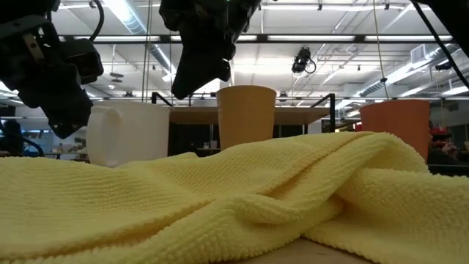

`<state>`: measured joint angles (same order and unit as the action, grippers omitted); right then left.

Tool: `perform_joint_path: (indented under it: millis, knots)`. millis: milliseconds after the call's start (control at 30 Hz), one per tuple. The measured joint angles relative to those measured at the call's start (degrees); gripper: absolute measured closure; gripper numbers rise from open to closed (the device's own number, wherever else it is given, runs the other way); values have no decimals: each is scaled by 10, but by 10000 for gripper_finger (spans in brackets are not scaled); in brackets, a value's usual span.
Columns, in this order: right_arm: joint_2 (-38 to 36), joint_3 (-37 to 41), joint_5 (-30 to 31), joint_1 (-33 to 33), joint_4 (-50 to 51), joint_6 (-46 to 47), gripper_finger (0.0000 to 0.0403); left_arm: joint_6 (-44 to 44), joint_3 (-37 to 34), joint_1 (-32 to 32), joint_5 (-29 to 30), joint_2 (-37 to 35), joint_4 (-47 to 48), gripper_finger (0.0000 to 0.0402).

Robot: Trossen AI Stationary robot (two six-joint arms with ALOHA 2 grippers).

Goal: Stack small to large cups/mugs on shelf
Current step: Put the white mug on the shelf

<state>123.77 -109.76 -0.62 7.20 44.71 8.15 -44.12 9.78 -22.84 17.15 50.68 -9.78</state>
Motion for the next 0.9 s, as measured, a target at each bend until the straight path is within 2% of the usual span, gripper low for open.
perform_joint_path:
  millis: [333, 500, 667, 900]
  knots:
    - [-7, 0, -1, -13, -33, 9, 331, 13, 0, 22, 2, 0, -9, 350]
    - [-7, 0, -43, -27, -70, 13, 331, 19, 0, 22, 0, 0, -11, 348]
    - [-7, 0, -61, -32, -52, 14, 331, 8, 0, 18, -26, 0, 14, 348]
    - [-7, 0, -64, -24, -37, 14, 331, -17, 0, -8, -27, 0, 20, 349]
